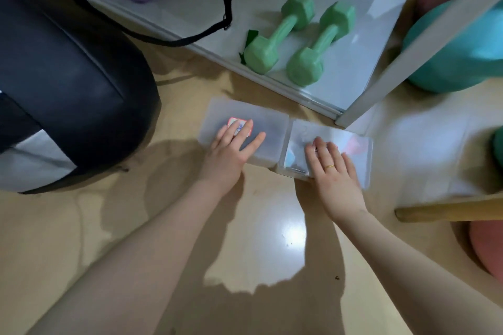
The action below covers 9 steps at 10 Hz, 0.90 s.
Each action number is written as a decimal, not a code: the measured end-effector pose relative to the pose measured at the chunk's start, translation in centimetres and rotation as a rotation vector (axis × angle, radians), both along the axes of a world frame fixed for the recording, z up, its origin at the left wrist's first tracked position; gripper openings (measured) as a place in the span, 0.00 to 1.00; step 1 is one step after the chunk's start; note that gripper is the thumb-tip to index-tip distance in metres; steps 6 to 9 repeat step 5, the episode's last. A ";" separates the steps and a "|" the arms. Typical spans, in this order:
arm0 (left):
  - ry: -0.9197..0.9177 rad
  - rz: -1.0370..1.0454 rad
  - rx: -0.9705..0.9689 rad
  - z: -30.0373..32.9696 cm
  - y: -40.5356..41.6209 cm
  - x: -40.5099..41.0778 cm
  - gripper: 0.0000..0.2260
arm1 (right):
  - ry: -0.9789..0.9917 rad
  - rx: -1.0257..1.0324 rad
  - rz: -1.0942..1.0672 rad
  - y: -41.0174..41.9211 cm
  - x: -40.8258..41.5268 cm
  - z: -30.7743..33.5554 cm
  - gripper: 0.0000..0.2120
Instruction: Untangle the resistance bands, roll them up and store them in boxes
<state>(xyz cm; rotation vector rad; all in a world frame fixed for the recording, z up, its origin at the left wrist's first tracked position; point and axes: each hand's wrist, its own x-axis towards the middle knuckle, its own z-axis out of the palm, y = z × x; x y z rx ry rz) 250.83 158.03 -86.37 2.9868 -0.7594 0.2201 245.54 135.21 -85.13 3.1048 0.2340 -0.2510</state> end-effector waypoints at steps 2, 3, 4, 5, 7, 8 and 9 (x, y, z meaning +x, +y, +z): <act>0.024 -0.052 -0.031 0.2 -1.2 4.8 0.27 | 0.008 0.026 -0.092 0.3 4.0 -0.4 0.28; 0.102 -0.014 -0.060 0.6 -2.1 6.6 0.27 | 0.095 0.022 -0.134 0.5 5.1 -0.5 0.27; 0.241 0.019 0.010 1.3 -3.0 7.3 0.28 | 0.082 0.070 -0.150 0.9 5.5 -0.1 0.28; 0.339 0.042 0.120 2.1 -3.1 6.7 0.31 | 0.078 0.129 -0.154 1.0 5.6 0.7 0.32; 0.339 0.042 0.120 2.1 -3.1 6.7 0.31 | 0.078 0.129 -0.154 1.0 5.6 0.7 0.32; 0.339 0.042 0.120 2.1 -3.1 6.7 0.31 | 0.078 0.129 -0.154 1.0 5.6 0.7 0.32; 0.339 0.042 0.120 2.1 -3.1 6.7 0.31 | 0.078 0.129 -0.154 1.0 5.6 0.7 0.32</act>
